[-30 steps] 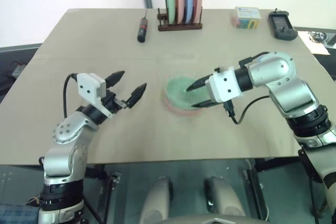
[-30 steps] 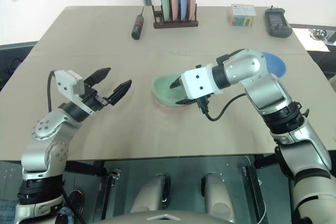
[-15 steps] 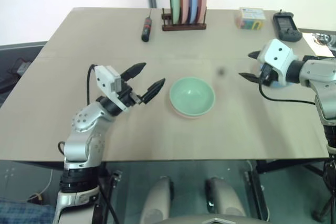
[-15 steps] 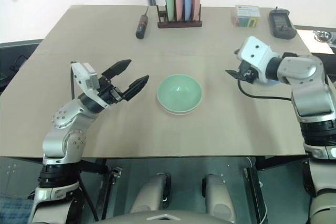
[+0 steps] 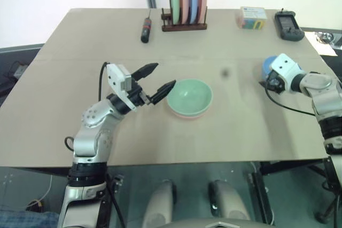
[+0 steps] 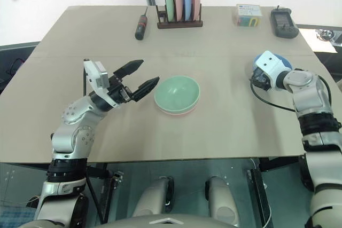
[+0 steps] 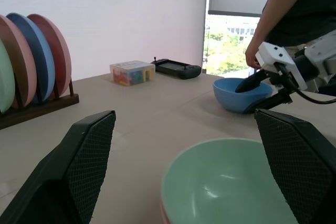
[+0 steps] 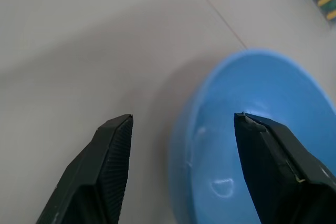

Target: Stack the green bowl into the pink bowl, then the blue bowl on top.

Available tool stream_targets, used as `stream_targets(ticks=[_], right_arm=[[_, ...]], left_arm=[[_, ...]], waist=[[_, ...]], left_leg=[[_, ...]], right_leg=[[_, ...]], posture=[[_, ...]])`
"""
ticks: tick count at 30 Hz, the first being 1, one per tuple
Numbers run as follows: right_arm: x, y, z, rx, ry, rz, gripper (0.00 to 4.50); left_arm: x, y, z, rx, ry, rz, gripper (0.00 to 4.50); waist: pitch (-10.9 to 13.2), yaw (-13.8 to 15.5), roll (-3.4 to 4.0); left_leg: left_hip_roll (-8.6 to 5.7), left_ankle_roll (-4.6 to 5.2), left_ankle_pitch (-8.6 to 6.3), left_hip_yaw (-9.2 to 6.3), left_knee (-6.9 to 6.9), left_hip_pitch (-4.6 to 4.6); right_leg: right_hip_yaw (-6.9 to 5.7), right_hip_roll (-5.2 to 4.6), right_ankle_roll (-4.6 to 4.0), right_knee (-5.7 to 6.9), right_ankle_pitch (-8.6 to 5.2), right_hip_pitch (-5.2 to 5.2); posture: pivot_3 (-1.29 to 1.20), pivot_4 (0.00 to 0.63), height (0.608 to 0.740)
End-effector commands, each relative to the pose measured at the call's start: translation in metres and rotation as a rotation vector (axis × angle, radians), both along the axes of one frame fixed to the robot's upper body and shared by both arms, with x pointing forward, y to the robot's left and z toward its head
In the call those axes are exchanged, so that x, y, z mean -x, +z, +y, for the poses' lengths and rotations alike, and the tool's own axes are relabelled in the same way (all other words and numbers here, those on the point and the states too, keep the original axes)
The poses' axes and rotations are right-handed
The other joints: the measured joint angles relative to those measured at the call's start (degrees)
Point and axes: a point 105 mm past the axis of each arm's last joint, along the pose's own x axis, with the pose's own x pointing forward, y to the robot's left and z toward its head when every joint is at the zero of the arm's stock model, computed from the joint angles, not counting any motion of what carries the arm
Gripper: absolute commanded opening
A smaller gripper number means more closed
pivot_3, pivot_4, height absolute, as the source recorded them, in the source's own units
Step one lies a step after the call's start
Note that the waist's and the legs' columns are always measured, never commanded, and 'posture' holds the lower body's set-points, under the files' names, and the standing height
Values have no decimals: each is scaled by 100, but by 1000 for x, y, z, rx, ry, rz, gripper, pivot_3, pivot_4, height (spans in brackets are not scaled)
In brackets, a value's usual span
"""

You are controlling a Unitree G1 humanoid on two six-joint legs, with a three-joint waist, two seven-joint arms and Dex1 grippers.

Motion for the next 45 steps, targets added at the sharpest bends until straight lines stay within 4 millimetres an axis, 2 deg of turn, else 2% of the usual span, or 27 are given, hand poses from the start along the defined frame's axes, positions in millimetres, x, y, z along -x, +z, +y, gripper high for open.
stream_targets(ticks=[1, 4, 5, 6, 11, 16, 17, 19, 21, 25, 31, 35, 36, 37, 40, 42, 45], right_arm=[[-9, 5, -7, 47, -7, -39, 1885], [-12, 4, -7, 56, 0, -41, 493], [-12, 4, -7, 60, 5, -38, 132], [-12, 3, -7, 64, 11, -37, 14], [-12, 7, -2, 80, 52, -52, 14], [-12, 39, 29, 83, 201, -129, 14], [-8, 50, 42, 82, 262, -152, 14], [6, 74, 77, 46, 414, -181, 14], [33, 92, 117, 23, 587, -179, 14], [75, 101, 158, -9, 765, -122, 14], [118, 108, 191, 3, 927, -70, 14], [133, 110, 204, -4, 977, -54, 14], [136, 111, 207, -5, 986, -48, 818], [138, 111, 208, -3, 992, -42, 1037], [139, 115, 210, 2, 993, -43, 2519], [138, 121, 210, -2, 982, -62, 3328], [133, 131, 208, -25, 937, -107, 4303]], left_arm=[[8, 14, 2, 9, 5, -75, 4500], [11, 14, 3, 13, 11, -82, 4500], [12, 14, 4, 12, 12, -83, 4500], [13, 14, 4, 12, 13, -85, 4500], [15, 14, 3, 12, 9, -89, 4500], [18, 15, 3, 15, -18, -94, 4500], [18, 14, 3, 12, -22, -93, 4500], [19, 13, 4, 5, -29, -91, 4500], [21, 9, 5, -7, -53, -80, 4500], [26, 2, 5, -41, -100, -57, 4500], [26, -5, 11, -72, -131, -5, 4500], [25, -7, 13, -96, -153, -1, 4500], [24, -7, 14, -98, -153, -2, 4500], [23, -7, 15, -99, -153, -3, 4500], [21, -7, 17, -101, -155, -5, 4500], [21, -7, 16, -104, -165, -10, 4500], [21, -8, 15, -113, -178, -20, 4500]], waist=[[0, -18, 0], [0, -35, 1], [0, -42, 1], [0, -43, 1], [0, -39, 1], [6, -57, 9], [6, -57, 10], [7, -44, 11], [8, -27, 14], [11, -16, 19], [11, 27, 19], [12, 13, 20], [12, 10, 19], [12, 8, 20], [11, 2, 19], [12, 4, 19], [12, 3, 19]], left_leg=[[0, 0, 0, 0, -1, 0], [0, 0, 0, 1, -3, 0], [0, 0, 0, 1, -4, 1], [0, 0, 0, 2, -4, 2], [0, 0, 0, 1, -3, 4], [0, 0, 0, 3, -3, 4], [1, 0, 0, 4, -3, 4], [2, 0, 0, 3, -4, 5], [2, 0, 0, -1, -4, 3], [4, 0, 0, -11, -5, 0], [4, 0, 0, -16, 4, -1], [5, 0, 0, -17, 4, -1], [5, 0, 0, -17, 4, -1], [5, 0, 0, -17, 4, -1], [5, 0, 0, -16, 4, -1], [5, 0, 0, -17, 4, -1], [5, 0, 0, -16, 4, -1]], right_leg=[[1, 0, 0, -1, 0, 0], [3, 0, 0, -1, 0, -1], [3, 0, 0, -1, 0, -1], [5, 0, 0, -1, 0, 0], [4, 0, 0, 2, 0, 0], [8, 1, 0, 4, 0, -2], [10, 1, 0, 6, 0, -4], [9, 2, 0, 9, 0, -6], [3, 2, 0, 9, 0, -5], [-8, 2, 0, 9, 0, -5], [-17, 0, -1, 9, -2, 1], [-19, 1, -2, 10, -2, -1], [-18, 1, -2, 10, -2, -1], [-19, 1, -2, 10, -2, -1], [-18, 1, -1, 9, -2, -1], [-19, 1, -1, 9, -2, -2], [-19, 1, -1, 9, -2, -2]], posture=[[0, 150, 740], [0, 150, 740], [0, 150, 740], [0, 150, 740], [0, 150, 740], [0, 150, 740], [0, 150, 740], [0, 150, 740], [0, 150, 740], [0, 150, 740], [0, 150, 740], [0, 150, 740], [0, 150, 740], [0, 150, 740], [0, 150, 740], [0, 150, 740], [0, 150, 740]])
